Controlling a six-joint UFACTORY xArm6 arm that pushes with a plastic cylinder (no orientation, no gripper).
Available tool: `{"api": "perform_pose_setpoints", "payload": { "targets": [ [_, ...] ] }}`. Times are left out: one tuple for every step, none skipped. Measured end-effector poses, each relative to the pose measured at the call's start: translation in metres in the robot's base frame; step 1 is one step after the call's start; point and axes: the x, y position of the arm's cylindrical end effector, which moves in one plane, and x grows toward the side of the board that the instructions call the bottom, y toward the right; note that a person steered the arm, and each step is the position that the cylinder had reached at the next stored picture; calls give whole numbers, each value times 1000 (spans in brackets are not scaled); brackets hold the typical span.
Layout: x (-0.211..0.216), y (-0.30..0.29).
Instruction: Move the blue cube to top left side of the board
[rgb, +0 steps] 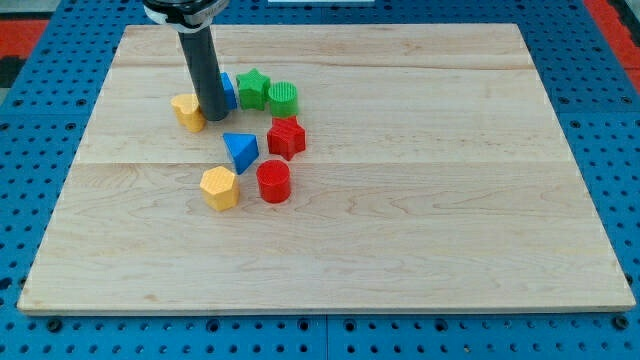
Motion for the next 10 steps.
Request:
{"api": "perform_pose_setpoints", "payload": {
  "targets": [
    [0, 0],
    [-12, 4],
    [-48, 5],
    [-57, 4],
    [-109, 6],
    [-118, 3],
    [-126, 86],
    [-166, 80],
    [-171, 12],
    [-158, 16]
  ]
}}
